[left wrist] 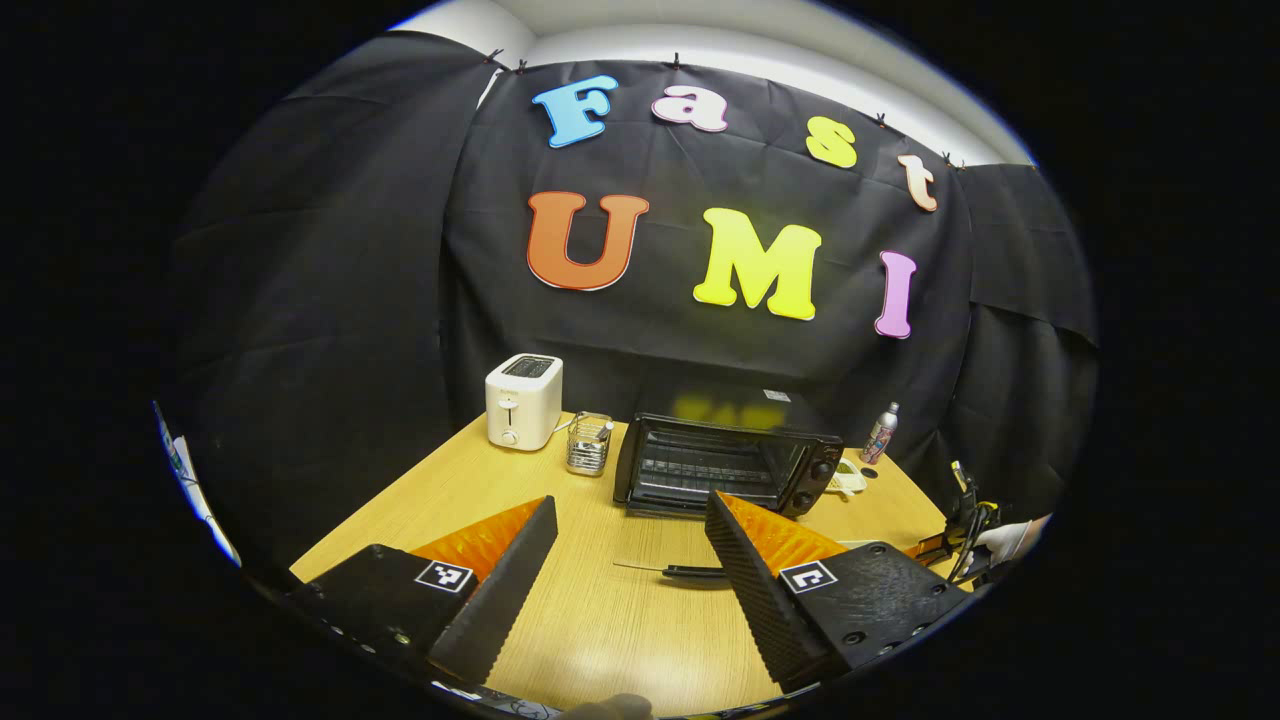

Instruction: Open the electric oven with the left hand, put the food in, and close the electric oven.

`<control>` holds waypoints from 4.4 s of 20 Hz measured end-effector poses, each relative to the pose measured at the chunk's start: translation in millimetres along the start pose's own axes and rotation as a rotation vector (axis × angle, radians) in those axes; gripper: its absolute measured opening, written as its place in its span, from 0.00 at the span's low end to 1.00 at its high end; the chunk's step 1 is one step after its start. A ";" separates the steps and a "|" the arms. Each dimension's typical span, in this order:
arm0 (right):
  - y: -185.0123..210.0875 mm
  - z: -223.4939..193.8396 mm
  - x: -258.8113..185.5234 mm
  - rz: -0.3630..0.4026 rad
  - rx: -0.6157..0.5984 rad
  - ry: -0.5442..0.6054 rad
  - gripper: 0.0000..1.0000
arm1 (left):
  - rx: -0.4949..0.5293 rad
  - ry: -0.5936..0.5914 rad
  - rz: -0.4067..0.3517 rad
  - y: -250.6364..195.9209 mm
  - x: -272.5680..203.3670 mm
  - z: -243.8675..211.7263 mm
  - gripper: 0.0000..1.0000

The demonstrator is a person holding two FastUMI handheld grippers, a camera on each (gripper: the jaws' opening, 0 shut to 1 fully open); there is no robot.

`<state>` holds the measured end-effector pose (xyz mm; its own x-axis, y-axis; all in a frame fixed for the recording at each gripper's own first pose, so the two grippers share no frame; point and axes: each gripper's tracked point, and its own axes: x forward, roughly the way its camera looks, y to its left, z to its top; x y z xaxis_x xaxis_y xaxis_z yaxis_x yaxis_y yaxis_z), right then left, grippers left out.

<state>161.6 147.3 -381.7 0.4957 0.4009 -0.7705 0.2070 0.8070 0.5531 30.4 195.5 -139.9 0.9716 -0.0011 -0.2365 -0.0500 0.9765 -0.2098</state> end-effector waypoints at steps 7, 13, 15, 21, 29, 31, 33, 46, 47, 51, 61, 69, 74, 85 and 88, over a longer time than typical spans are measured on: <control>66.7 9.4 -49.6 0.124 0.102 -0.186 0.00 | 0.056 -0.010 -0.007 -15.0 0.2 12.2 0.95; 151.4 -18.8 -22.0 0.184 0.190 -0.306 0.04 | 0.107 0.006 0.013 -12.8 -0.6 8.1 0.95; 175.9 -34.4 3.6 0.191 0.208 -0.279 0.04 | 0.114 0.012 0.022 -9.2 -0.2 8.5 0.95; 244.3 -53.4 67.3 0.243 0.274 -0.298 0.04 | 0.092 0.012 0.046 -5.9 7.2 15.0 0.95; 291.3 -11.2 139.6 0.319 0.448 -0.356 0.04 | 0.172 0.011 0.042 1.1 31.8 5.1 0.95; 293.7 10.5 142.2 0.317 0.462 -0.402 0.00 | 0.167 0.025 0.042 4.0 40.1 -2.6 0.95; 293.1 36.3 144.5 0.319 0.480 -0.452 0.01 | 0.158 0.037 0.052 9.8 41.3 -7.4 0.96; 286.6 57.6 77.3 0.281 0.076 -0.478 0.94 | 0.147 0.047 0.077 12.9 56.7 -24.1 0.96; 281.3 56.2 59.1 0.259 0.004 -0.486 0.94 | 0.166 0.047 0.076 12.7 56.3 -26.8 0.86; 239.1 62.3 -28.8 0.094 -0.255 -0.595 0.94 | 0.178 0.060 0.037 1.8 56.9 -45.4 0.96; 195.1 21.2 -183.7 -0.060 -0.505 -0.665 0.95 | 0.193 0.185 -0.051 -53.0 81.2 -149.2 0.96; 143.3 20.9 -245.0 -0.185 -0.471 -0.702 0.95 | 0.196 0.330 -0.121 -99.5 110.6 -237.6 0.97; 121.7 17.1 -256.4 -0.241 -0.448 -0.702 0.95 | 0.202 0.363 -0.105 -95.5 142.5 -251.6 0.97; 128.7 16.2 -252.8 -0.180 -0.395 -0.681 0.96 | 0.179 0.264 -0.133 -110.0 167.5 -176.3 0.97; 129.7 17.9 -255.3 -0.173 -0.408 -0.693 0.95 | 0.213 0.200 -0.144 -115.3 187.4 -135.0 0.97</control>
<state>77.0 141.9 -107.5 0.9209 0.0050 -0.3898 0.0719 0.9805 0.1826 187.1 53.7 -288.1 0.8995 -0.1642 -0.4048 0.1548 0.9863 -0.0560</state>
